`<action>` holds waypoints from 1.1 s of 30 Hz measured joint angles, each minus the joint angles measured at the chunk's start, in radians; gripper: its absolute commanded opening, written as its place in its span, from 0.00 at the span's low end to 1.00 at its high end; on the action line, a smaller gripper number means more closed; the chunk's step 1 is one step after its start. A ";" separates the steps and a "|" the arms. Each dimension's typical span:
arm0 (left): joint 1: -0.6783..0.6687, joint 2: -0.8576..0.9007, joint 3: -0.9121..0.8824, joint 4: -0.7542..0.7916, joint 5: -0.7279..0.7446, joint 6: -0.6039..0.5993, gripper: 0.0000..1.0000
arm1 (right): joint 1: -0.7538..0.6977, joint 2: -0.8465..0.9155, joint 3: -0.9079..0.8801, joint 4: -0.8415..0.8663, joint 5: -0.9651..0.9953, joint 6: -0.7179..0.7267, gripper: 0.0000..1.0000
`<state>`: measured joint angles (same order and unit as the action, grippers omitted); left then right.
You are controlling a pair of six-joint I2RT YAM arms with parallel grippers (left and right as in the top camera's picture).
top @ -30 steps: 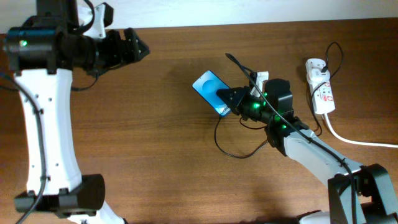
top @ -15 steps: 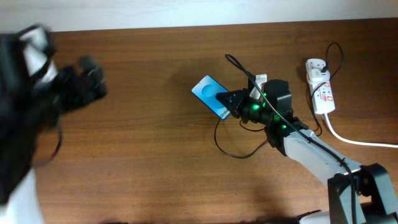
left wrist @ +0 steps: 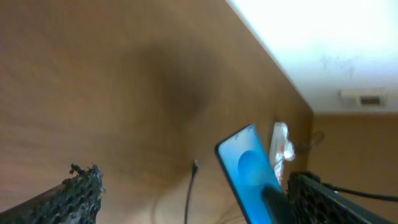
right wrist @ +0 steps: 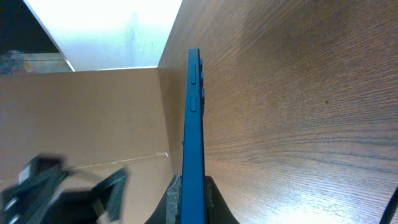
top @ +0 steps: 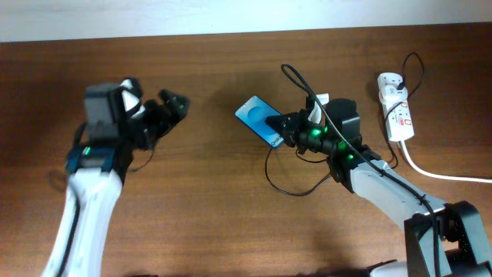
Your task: Plug charger to phone and switch on socket
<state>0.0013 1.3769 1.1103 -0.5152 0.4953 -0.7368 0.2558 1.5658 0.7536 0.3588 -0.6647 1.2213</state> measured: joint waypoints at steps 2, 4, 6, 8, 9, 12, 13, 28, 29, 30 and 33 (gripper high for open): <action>0.000 0.092 -0.010 0.041 0.110 -0.055 0.99 | 0.000 0.000 0.000 0.001 0.002 0.002 0.04; -0.011 0.135 -0.011 0.098 0.196 -0.098 0.99 | 0.000 0.000 0.000 0.000 0.009 0.012 0.04; -0.037 0.135 -0.012 0.153 0.226 -0.120 0.99 | 0.000 0.000 0.000 -0.032 0.023 0.066 0.04; -0.074 0.135 -0.012 0.197 0.238 -0.133 0.99 | 0.000 0.001 0.000 -0.061 0.039 0.145 0.04; -0.094 0.135 -0.012 0.206 0.237 -0.139 0.99 | 0.000 0.001 0.000 -0.060 0.041 0.191 0.04; -0.119 0.135 -0.012 0.206 0.230 -0.150 0.99 | 0.000 0.001 0.000 -0.060 0.047 0.249 0.04; -0.119 0.135 -0.012 0.206 0.227 -0.159 0.99 | 0.000 0.001 0.000 -0.060 0.047 0.261 0.04; -0.119 0.135 -0.012 0.118 0.203 -0.020 0.99 | 0.000 0.001 0.000 -0.068 0.024 0.275 0.04; -0.123 0.135 -0.012 0.090 0.203 -0.044 0.99 | 0.000 0.001 0.000 -0.068 0.020 0.275 0.04; -0.127 0.135 -0.012 0.080 0.203 -0.068 0.99 | 0.000 0.001 0.000 -0.068 0.018 0.275 0.04; -0.158 0.135 -0.012 0.069 0.200 -0.195 0.99 | 0.000 0.001 0.000 -0.059 0.016 0.275 0.04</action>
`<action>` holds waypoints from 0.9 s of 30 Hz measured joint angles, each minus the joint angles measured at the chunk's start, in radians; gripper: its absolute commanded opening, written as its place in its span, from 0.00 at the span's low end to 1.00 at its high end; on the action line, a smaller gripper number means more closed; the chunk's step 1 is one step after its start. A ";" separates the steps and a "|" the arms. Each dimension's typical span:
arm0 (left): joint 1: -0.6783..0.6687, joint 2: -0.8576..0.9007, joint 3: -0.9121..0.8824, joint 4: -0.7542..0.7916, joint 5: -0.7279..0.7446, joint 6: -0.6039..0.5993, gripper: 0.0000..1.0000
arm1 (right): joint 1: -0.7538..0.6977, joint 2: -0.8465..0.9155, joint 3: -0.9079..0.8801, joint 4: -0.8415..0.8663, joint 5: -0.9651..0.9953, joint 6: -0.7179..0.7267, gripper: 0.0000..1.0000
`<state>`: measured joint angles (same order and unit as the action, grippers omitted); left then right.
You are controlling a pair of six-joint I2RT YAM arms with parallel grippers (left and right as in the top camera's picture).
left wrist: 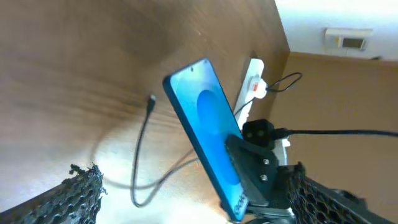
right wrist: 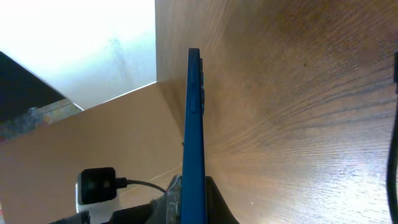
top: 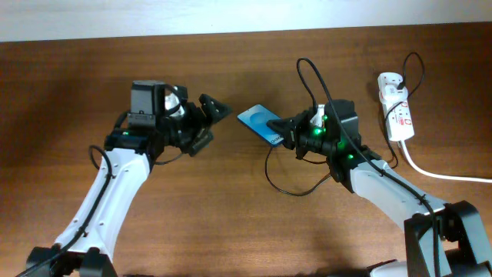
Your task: Plug charger to phone and switch on socket
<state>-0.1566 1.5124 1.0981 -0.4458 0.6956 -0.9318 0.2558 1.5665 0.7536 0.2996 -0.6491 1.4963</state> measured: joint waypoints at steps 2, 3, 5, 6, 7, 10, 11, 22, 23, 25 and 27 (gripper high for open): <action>-0.024 0.000 0.000 0.000 0.000 -0.108 0.99 | 0.008 0.000 -0.002 0.070 -0.019 0.034 0.04; -0.036 0.000 0.000 0.000 0.000 -0.168 0.99 | 0.017 0.000 -0.003 0.105 -0.028 0.052 0.04; -0.053 0.000 0.000 0.000 0.000 -0.279 0.99 | 0.067 0.001 -0.004 0.214 -0.043 0.100 0.04; -0.057 0.000 0.000 0.000 0.001 -0.328 0.99 | 0.094 0.001 -0.004 0.267 -0.053 0.123 0.04; -0.058 0.000 0.000 0.000 0.002 -0.371 0.99 | 0.111 0.001 -0.004 0.285 -0.055 0.130 0.04; -0.058 0.000 0.000 0.000 0.004 -0.477 0.86 | 0.131 0.001 -0.004 0.303 -0.068 0.171 0.04; -0.054 0.000 0.000 0.000 0.004 -0.488 0.83 | 0.131 0.001 -0.004 0.304 -0.071 0.175 0.04; -0.008 0.000 0.000 0.069 -0.008 -0.593 0.41 | 0.163 0.001 -0.004 0.304 -0.079 0.345 0.04; -0.008 0.000 0.000 0.069 -0.011 -0.601 0.40 | 0.176 0.001 -0.004 0.304 -0.078 0.366 0.04; -0.008 0.000 -0.001 0.066 -0.016 -0.600 0.39 | 0.197 0.001 -0.004 0.308 -0.059 0.413 0.04; -0.008 0.000 -0.001 0.066 -0.023 -0.601 0.34 | 0.204 0.001 -0.004 0.307 -0.042 0.438 0.04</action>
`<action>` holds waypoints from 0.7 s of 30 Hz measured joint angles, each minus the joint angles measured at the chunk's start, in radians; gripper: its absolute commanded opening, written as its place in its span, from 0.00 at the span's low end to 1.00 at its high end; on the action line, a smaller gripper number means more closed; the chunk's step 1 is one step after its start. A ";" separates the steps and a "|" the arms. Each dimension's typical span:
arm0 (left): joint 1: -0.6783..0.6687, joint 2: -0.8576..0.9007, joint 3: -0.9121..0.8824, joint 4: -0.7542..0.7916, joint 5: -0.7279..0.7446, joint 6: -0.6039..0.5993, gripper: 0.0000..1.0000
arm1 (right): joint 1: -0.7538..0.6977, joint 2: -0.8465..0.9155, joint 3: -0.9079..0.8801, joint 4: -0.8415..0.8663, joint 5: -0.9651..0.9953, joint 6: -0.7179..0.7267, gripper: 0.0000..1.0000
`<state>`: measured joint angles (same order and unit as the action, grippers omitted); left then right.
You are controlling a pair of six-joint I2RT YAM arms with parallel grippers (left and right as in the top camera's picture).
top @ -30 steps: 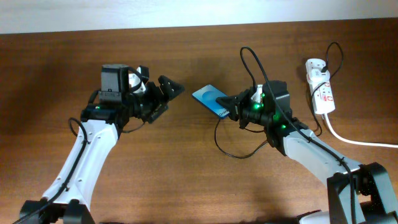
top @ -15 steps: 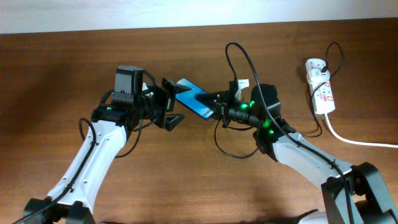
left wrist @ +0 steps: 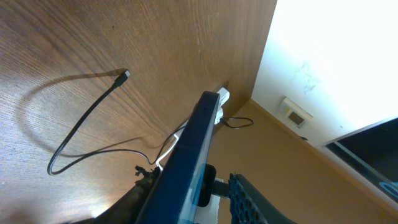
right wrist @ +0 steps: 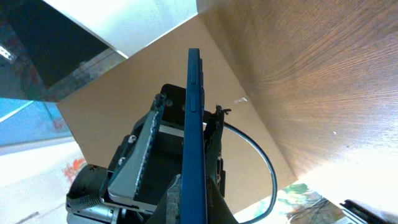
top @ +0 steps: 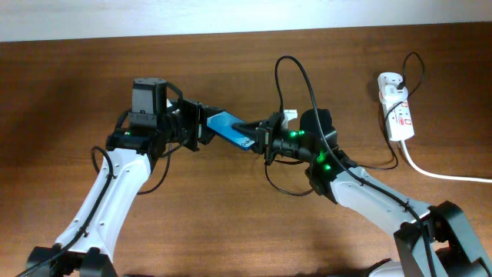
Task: Plug charger to phone and switch on socket
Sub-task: 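Grasp the black USB-C cable plug with the right gripper and pull back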
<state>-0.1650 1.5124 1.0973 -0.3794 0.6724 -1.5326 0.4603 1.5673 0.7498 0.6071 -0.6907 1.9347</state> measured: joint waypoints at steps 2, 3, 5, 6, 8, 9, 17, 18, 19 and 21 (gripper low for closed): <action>0.000 0.000 0.000 -0.001 -0.004 -0.001 0.25 | 0.002 0.000 0.000 0.001 0.012 0.014 0.04; 0.000 0.000 0.000 -0.002 -0.007 -0.001 0.25 | 0.003 0.000 0.000 0.004 0.019 0.018 0.04; 0.000 0.000 -0.001 -0.001 -0.011 -0.001 0.27 | 0.003 0.000 0.000 0.008 0.027 0.024 0.04; 0.000 0.000 -0.001 -0.001 -0.011 -0.001 0.27 | 0.004 0.000 0.000 0.007 0.028 0.025 0.04; 0.000 0.001 -0.001 0.003 -0.007 -0.001 0.27 | 0.006 0.000 0.000 0.007 0.036 0.026 0.04; 0.000 0.001 -0.001 0.003 -0.002 -0.001 0.27 | 0.006 0.000 0.000 0.007 0.040 0.025 0.04; 0.000 0.001 -0.001 0.010 0.037 -0.001 0.16 | 0.006 0.000 0.000 0.017 0.073 0.026 0.04; 0.000 0.001 -0.001 0.018 0.039 0.000 0.16 | 0.006 0.000 0.000 0.024 0.077 0.029 0.05; 0.000 0.001 -0.001 0.027 0.042 0.007 0.16 | 0.006 0.000 0.000 0.033 0.081 0.048 0.05; 0.001 0.001 -0.001 0.038 0.048 0.014 0.15 | 0.006 0.000 0.000 0.047 0.085 0.062 0.05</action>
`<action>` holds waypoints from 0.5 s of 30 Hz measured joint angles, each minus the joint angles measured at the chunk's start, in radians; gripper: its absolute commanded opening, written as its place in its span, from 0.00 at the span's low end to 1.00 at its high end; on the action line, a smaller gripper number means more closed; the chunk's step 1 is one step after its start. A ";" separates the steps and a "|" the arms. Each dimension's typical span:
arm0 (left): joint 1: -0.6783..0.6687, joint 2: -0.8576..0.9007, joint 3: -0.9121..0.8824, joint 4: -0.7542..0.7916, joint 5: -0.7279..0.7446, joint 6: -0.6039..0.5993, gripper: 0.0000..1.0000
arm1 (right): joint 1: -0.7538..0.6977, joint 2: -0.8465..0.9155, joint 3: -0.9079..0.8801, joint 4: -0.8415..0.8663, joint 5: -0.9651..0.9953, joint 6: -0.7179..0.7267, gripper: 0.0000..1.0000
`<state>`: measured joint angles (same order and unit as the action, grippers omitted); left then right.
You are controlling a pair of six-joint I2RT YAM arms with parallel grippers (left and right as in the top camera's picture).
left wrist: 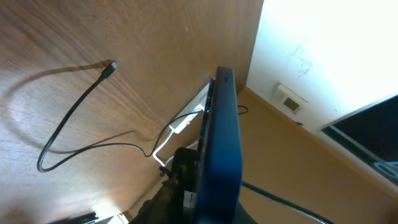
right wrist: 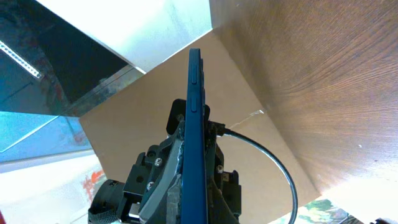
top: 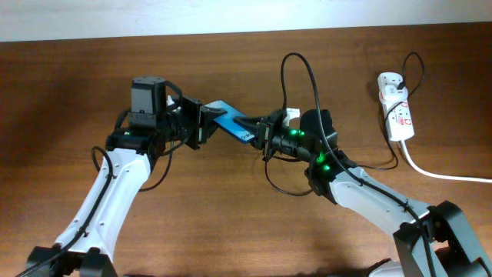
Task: Plug charger to phone and switch on socket
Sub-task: 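Grasp the black USB-C cable plug with the right gripper and pull back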
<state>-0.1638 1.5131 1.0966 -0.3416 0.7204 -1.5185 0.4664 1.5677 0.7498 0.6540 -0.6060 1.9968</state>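
The blue phone (top: 229, 120) hangs above the table's middle, gripped at both ends. My left gripper (top: 204, 123) is shut on its left end, where the left wrist view shows the phone (left wrist: 221, 137) edge-on between the jaws. My right gripper (top: 258, 132) is shut on its right end, with the phone (right wrist: 194, 106) edge-on in that view too. The black charger cable (top: 286, 183) lies looped on the wood, its free plug end (left wrist: 110, 66) bare on the table. The white socket strip (top: 396, 106) lies at the far right.
A black lead arches from the right wrist over the table's back (top: 296, 65). The strip's white mains cord (top: 438, 174) runs off to the right edge. The brown table (top: 231, 223) ends at a pale wall behind.
My left gripper's jaws, which stood around the phone's left end, are now shut on it. The phone sits slightly higher and flatter. My right gripper keeps its hold.
My right gripper held the phone tilted up off the table while my left gripper stood open far to the left. The left gripper then stood closer, still open. Later the phone was between both arms with the left jaws around it, and now both grip it.
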 measured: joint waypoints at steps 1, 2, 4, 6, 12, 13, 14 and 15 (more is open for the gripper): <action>0.000 0.000 0.000 0.002 0.002 0.000 0.13 | 0.000 0.001 0.000 0.003 0.000 0.002 0.06; 0.001 0.000 0.000 0.002 0.002 0.000 0.11 | 0.000 0.001 0.000 0.003 0.000 0.002 0.10; 0.001 0.000 0.000 0.006 0.005 0.012 0.02 | 0.000 0.001 0.000 0.006 0.003 0.018 0.25; 0.000 0.000 0.000 -0.007 0.005 0.005 0.00 | 0.006 0.000 0.000 0.027 0.002 -0.012 0.29; 0.000 0.000 0.000 -0.009 -0.070 0.077 0.00 | 0.020 0.000 0.000 0.027 -0.026 -0.070 0.85; 0.000 0.000 0.000 -0.011 -0.105 0.112 0.00 | 0.024 0.000 0.000 0.027 -0.031 -0.124 0.99; 0.002 0.000 0.000 -0.014 -0.138 0.147 0.00 | 0.028 0.000 0.002 0.002 -0.036 -0.241 0.99; 0.010 0.000 0.000 -0.014 -0.156 0.175 0.00 | 0.029 0.000 0.005 -0.031 -0.039 -0.334 0.99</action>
<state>-0.1539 1.5135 1.0962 -0.3561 0.5640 -1.3430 0.4957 1.5673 0.7547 0.6228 -0.6449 1.6627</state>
